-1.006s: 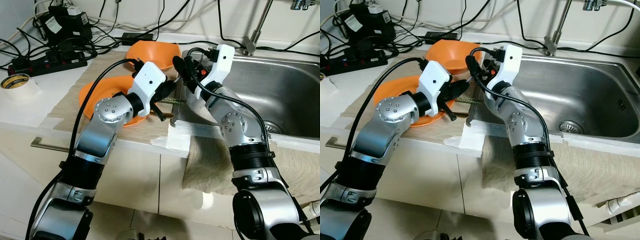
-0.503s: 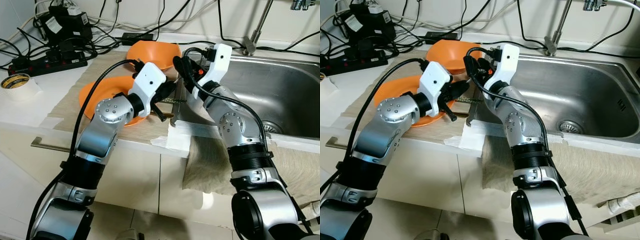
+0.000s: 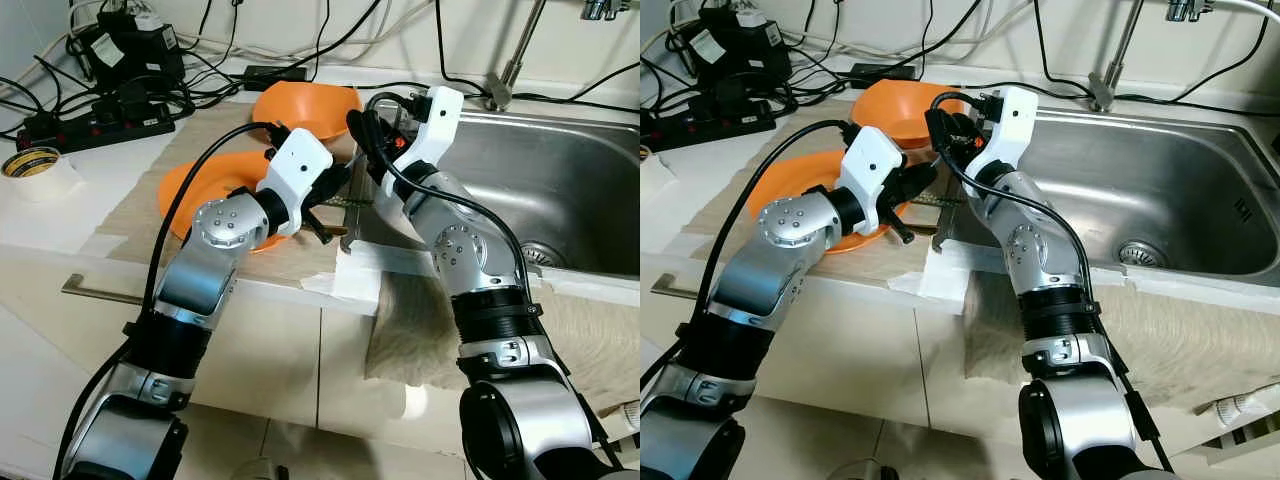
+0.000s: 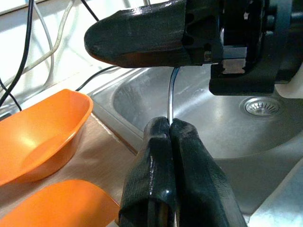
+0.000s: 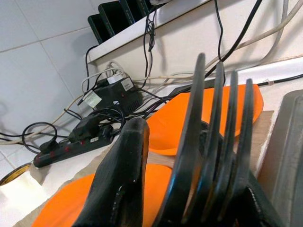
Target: Kitchen organization
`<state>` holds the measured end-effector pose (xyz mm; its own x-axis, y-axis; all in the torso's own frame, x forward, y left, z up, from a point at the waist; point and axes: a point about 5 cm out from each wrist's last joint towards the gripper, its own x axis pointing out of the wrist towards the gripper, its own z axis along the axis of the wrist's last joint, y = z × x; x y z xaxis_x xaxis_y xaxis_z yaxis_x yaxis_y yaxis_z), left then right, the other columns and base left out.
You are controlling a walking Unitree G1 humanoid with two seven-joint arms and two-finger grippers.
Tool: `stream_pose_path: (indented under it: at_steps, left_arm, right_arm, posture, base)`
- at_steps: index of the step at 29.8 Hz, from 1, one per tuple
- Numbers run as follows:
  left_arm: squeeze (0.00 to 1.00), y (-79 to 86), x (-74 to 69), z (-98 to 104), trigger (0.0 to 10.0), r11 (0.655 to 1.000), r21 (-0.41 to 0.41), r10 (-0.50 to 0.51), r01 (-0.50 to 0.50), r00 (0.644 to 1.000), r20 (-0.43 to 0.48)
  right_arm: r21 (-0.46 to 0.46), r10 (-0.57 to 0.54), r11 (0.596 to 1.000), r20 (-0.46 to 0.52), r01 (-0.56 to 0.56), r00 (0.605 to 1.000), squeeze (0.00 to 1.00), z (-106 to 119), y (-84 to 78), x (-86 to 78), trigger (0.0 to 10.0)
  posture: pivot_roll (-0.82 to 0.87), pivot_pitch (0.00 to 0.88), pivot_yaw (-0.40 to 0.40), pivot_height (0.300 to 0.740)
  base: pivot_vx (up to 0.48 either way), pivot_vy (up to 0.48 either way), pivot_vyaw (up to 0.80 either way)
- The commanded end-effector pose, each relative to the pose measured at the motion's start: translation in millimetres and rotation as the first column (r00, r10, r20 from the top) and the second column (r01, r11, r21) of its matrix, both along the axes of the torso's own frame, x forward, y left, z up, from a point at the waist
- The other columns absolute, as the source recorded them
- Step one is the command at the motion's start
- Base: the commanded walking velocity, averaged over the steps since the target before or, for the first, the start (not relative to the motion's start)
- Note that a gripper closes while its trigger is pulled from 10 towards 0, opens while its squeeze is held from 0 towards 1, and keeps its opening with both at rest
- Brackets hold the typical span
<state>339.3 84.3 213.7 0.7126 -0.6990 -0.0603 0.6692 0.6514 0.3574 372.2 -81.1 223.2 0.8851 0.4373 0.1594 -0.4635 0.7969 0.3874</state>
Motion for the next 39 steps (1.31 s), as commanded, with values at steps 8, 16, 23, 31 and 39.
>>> stream_pose_path:
  at_steps: [8,16,23,31,39]
  left_arm:
    - [0.00,9.1,7.0,29.5,10.0,0.996,-0.020,0.084,-0.082,0.988,0.131]
    - [0.00,9.2,7.5,29.0,10.0,0.996,-0.004,0.093,-0.094,0.986,0.140]
    - [1.00,8.3,6.7,33.4,10.0,0.994,-0.016,0.108,-0.107,0.981,0.160]
    - [1.00,7.8,8.4,39.5,10.0,0.993,-0.027,0.121,-0.118,0.976,0.181]
    - [0.00,7.0,10.8,41.3,10.0,0.991,-0.020,0.131,-0.129,0.973,0.193]
  right_arm:
    - [-0.055,-0.106,0.993,-0.087,0.102,0.991,0.00,-21.5,-20.7,2.9,0.0]
    - [0.007,-0.126,0.992,-0.053,0.127,0.991,0.00,-13.5,-22.0,3.3,0.0]
    - [0.029,-0.137,0.990,-0.002,0.137,0.991,0.00,0.8,-26.9,6.6,0.0]
    - [0.051,-0.139,0.989,0.017,0.138,0.990,0.00,2.9,-25.0,5.2,0.0]
    - [0.079,-0.155,0.986,0.092,0.148,0.984,0.00,16.3,-27.4,4.6,0.0]
  posture:
    - [0.00,0.000,0.020,0.732]
    - [0.00,0.000,0.021,0.732]
    - [0.00,0.000,0.019,0.732]
    - [0.00,0.000,0.021,0.732]
    - [0.00,0.000,0.031,0.732]
  base:
    - [0.000,0.000,0.00]
    - [0.000,0.000,0.00]
    - [0.000,0.000,0.00]
    - [0.000,0.000,0.00]
    - [0.000,0.000,0.00]
